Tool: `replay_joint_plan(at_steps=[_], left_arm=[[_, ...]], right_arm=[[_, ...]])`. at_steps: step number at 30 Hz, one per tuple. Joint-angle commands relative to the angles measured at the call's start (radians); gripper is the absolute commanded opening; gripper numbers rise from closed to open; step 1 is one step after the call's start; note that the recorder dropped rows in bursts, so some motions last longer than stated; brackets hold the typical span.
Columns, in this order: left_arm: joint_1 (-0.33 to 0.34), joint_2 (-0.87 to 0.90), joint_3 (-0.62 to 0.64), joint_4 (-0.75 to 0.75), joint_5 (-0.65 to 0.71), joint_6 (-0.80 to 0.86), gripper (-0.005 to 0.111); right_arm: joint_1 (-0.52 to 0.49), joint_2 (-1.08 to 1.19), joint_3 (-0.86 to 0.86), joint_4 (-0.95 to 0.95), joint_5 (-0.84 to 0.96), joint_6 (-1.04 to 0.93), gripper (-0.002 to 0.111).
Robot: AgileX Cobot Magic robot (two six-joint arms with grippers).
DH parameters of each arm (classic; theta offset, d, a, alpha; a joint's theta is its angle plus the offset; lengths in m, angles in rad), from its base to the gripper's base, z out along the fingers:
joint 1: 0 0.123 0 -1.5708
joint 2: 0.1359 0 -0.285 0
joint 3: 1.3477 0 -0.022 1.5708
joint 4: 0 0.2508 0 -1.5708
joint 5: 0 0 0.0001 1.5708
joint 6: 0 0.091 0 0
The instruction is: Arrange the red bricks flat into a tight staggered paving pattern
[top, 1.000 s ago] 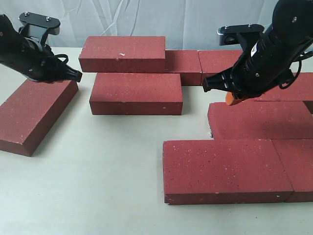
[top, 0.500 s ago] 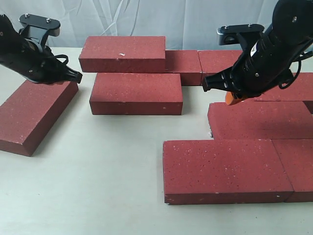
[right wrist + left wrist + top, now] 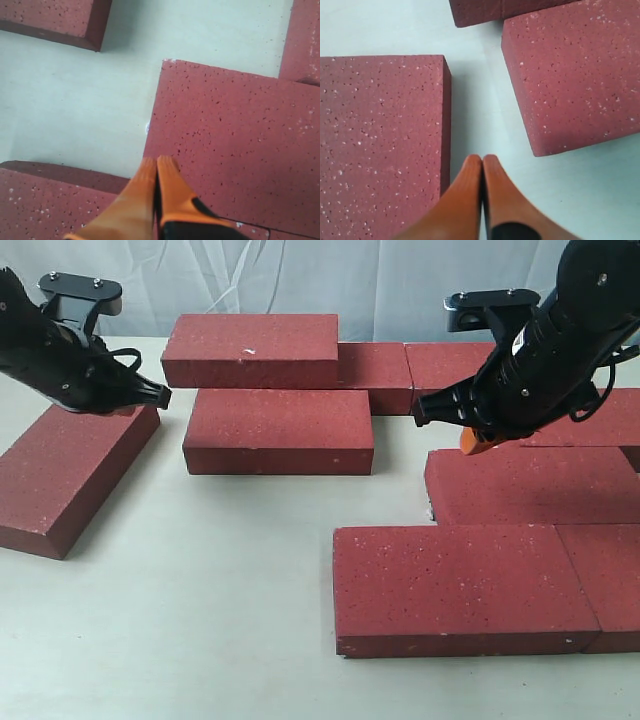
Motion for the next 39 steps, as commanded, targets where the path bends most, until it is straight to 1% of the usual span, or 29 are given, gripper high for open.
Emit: replay_joint_plan(at_steps=[1, 5, 9, 11, 14, 17, 23, 27, 30, 33, 39], left_arm=[[-0.001, 0.003, -0.051, -0.014, 0.073, -0.005, 0.0], [-0.001, 0.012, -0.149, -0.034, 0.208, -0.005, 0.0], [-0.001, 0.055, -0.226, -0.073, 0.311, -0.011, 0.0], [-0.001, 0.094, -0.255, -0.103, 0.339, -0.011, 0.0], [-0.001, 0.161, -0.277, -0.154, 0.32, -0.013, 0.0], [-0.001, 0.213, -0.279, -0.165, 0.27, -0.013, 0.0], [-0.001, 0.237, -0.277, -0.169, 0.258, -0.009, 0.0], [-0.001, 0.237, -0.277, -0.171, 0.152, -0.009, 0.0], [-0.001, 0.24, -0.277, -0.171, 0.108, -0.003, 0.0], [-0.001, 0.244, -0.277, -0.165, 0.09, -0.003, 0.0], [-0.001, 0.312, -0.277, -0.169, 0.09, -0.007, 0.0]], right_arm=[[-0.005, 0.0, -0.004, 0.001, -0.011, 0.0, -0.001], [-0.005, 0.0, -0.004, 0.001, -0.011, 0.0, -0.001], [-0.005, 0.0, -0.004, 0.001, -0.012, 0.0, -0.001], [-0.005, 0.0, -0.004, 0.001, -0.012, 0.0, -0.001], [-0.005, 0.0, -0.004, -0.001, -0.012, 0.0, -0.001], [-0.005, 0.0, -0.004, -0.001, -0.012, 0.0, -0.001], [-0.005, 0.0, -0.004, -0.001, -0.019, 0.0, -0.001], [-0.005, 0.0, -0.004, -0.001, -0.019, 0.0, -0.001], [-0.005, 0.0, -0.004, -0.001, -0.019, 0.0, -0.001], [-0.005, 0.0, -0.004, 0.001, -0.019, 0.0, -0.001], [-0.005, 0.0, -0.002, 0.001, -0.038, 0.0, -0.001]])
